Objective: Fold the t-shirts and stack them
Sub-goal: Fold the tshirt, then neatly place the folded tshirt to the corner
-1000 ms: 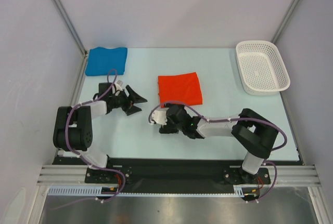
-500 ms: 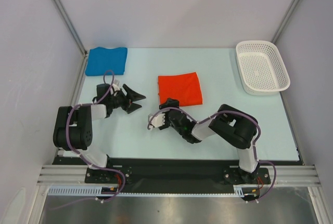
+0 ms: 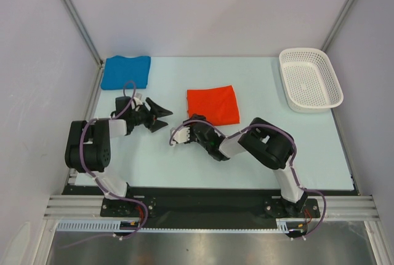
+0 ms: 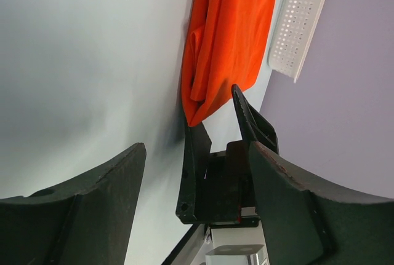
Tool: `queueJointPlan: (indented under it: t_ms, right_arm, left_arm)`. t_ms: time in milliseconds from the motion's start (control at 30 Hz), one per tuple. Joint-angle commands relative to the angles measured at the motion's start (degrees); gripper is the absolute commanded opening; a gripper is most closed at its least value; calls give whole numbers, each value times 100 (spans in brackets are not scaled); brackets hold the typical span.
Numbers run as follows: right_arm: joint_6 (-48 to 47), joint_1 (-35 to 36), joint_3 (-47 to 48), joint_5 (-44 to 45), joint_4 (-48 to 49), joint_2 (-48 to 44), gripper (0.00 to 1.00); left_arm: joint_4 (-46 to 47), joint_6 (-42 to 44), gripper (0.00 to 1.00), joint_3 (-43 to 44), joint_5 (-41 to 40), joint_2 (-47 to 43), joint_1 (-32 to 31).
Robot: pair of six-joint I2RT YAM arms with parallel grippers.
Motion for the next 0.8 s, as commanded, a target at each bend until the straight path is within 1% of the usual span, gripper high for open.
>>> queueJointPlan:
  t_ms: [0,133,167,200,233,300,333,367,400,500,567,633,767]
  right_arm:
    - [186,-163,-40,-157,-703,188,58]
    - [168,-312,39,-289,-835,196,47]
    - [177,-304,126,-342,-888,205,38]
    - [238,-313,188,-377,-940,205,34]
    - [273,-304,232,-386,-1097,197,26]
    - [379,-295,364,-421,-1230,153,18]
    - [510,-261,391,-439,-1335,57,12]
    - [563,-251,434,-491,-1423,4,10]
    - [625,-243,487,-465,-1485,-49,8]
    - [1133,-286,566,-491,-1590,-348,7]
    - [1415,-330,584,-614,-1679,-575,6]
    - [1504,-339,541,-685,-1714,-699,5]
    - [1635,-374,400,-764,-1644,-1068,5]
  left_arm:
    - [-28,173,74,255,166,153,66]
    - [-2,155,74,343,149,250,57]
    - [-10,146,74,369,131,276,57]
    - [-2,138,74,387,113,294,57]
    - [-10,137,73,439,113,346,66]
    - [-28,155,74,501,104,408,57]
    - [-37,225,74,580,113,504,48]
    - [-80,269,75,633,122,540,14]
    - [-81,295,81,755,148,610,-13]
    - [112,235,85,958,297,909,-154]
    - [383,-80,87,1081,377,1110,-539]
    - [490,-318,89,1282,325,1366,-715]
    - [307,-495,91,1722,79,1708,-1155]
